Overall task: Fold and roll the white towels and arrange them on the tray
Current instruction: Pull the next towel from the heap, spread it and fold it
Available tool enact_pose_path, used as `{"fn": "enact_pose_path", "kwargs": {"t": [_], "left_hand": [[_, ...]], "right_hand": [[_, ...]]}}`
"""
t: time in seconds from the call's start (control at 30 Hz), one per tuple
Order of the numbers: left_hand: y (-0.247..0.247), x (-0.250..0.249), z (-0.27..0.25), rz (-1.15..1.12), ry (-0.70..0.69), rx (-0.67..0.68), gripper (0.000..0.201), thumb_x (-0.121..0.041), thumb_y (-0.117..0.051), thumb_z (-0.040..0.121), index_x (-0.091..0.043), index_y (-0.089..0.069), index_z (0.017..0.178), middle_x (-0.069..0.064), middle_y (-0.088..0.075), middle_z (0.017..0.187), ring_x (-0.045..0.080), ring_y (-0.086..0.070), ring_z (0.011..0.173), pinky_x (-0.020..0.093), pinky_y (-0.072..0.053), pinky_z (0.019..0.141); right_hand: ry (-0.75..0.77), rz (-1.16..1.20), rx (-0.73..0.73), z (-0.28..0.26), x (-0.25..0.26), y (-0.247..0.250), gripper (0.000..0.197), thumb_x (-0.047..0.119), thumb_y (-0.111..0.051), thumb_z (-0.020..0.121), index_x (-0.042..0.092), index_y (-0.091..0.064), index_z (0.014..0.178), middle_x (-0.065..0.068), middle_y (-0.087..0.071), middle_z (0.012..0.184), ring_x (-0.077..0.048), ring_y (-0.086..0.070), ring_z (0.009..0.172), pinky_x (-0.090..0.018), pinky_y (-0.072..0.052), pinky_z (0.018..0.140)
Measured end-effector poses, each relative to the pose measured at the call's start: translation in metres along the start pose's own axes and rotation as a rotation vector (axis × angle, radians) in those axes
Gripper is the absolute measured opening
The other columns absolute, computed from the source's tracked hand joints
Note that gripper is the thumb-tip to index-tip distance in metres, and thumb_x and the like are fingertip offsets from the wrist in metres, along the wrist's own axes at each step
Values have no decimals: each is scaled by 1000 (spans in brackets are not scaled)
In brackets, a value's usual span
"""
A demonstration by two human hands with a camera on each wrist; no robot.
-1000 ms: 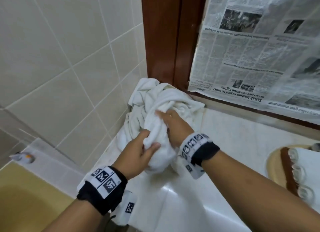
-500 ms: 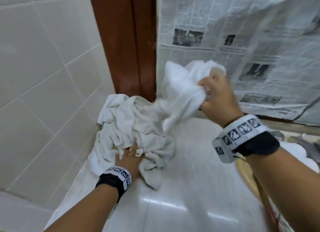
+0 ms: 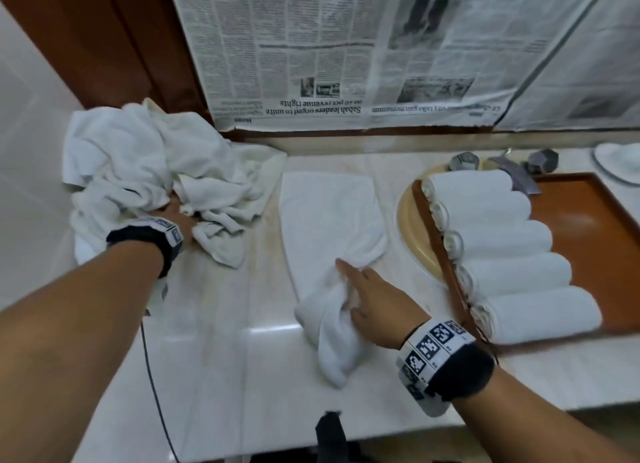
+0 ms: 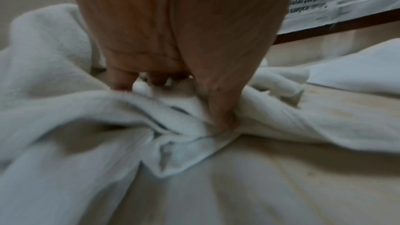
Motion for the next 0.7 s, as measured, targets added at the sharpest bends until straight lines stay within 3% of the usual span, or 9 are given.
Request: {"fn": "enact_pose_path", "kwargs": {"t": [0.03,0.1,0.2,0.3,0.4,0.47,0.53,0.6,0.7], "left_hand": [[-4,3,2,-12,37,-23,64,-61,-31,95,-40,-15,153,6,16,163,35,9,150,56,-3,120],[8,-9,-30,-41,168,-75,67,-47,-37,91,-25,-26,153,19,-14,160,43,-25,143,59,-28,114],[42,-76,-117,-63,206,-184,58,-26,-48,95,-5,-31,147,24,-37,146,41,-57,116,45,-50,91],[43,-151,-191,-204,48,-158,53,-38,-56,96,-10,-40,138,19,-32,151,36,-55,118,42,-47,95],[-11,-205,-228,-457,-137,98,60,-59,-49,93,-13,-48,131,8,-53,134,26,-55,117,34,-44,96],[-30,-230,-255,-694,-190,170,53,-57,-48,93,-18,-49,129,1,-59,126,19,-58,109,30,-45,93],[-37,-238,-279,-910,-159,125,30,-38,-53,98,-20,-49,122,-6,-60,113,9,-57,94,17,-43,79],[-49,-238,-294,-1091,-89,127,21,-30,-61,96,-14,-51,106,-2,-62,99,4,-56,77,8,-41,61],[-63,-228,-310,-1159,18,100,33,-42,-69,88,-14,-52,94,2,-64,83,11,-57,67,18,-41,55]], "right_hand": [[-9,25,-9,-6,-6,-2,85,27,-55,93,37,-1,157,-2,-45,137,-22,-59,107,-35,-48,89],[-30,58,2,-18,-18,-6,89,33,-59,93,34,1,158,0,-50,136,-20,-58,113,-35,-46,98],[-48,71,37,-32,-33,-17,73,35,-61,92,29,-22,153,4,-52,137,-19,-54,122,-34,-42,103],[-32,54,20,-39,-38,-31,46,33,-61,92,29,-43,134,6,-53,131,-18,-56,118,-32,-43,98],[-16,82,-11,-46,-36,-41,35,31,-62,90,29,-49,123,4,-56,121,-19,-60,106,-32,-46,90],[11,115,-4,-56,-31,-49,31,30,-63,89,26,-50,116,3,-58,112,-19,-60,98,-32,-48,85],[34,132,16,-66,-29,-62,22,30,-60,89,25,-50,109,3,-59,104,-19,-60,91,-34,-50,82],[67,116,45,-76,-29,-78,12,35,-56,87,30,-50,96,6,-61,94,-15,-61,83,-38,-53,80],[135,65,105,-90,-33,-97,22,45,-63,74,35,-44,76,12,-55,81,-11,-59,75,-39,-55,74]]}}
Point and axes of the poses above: each hand's wrist, its own z-axis towards the middle knuckle, its own y-axis out of the back of the hand, x = y × z, the point moved 7 cm from there along z, towards the middle knuckle
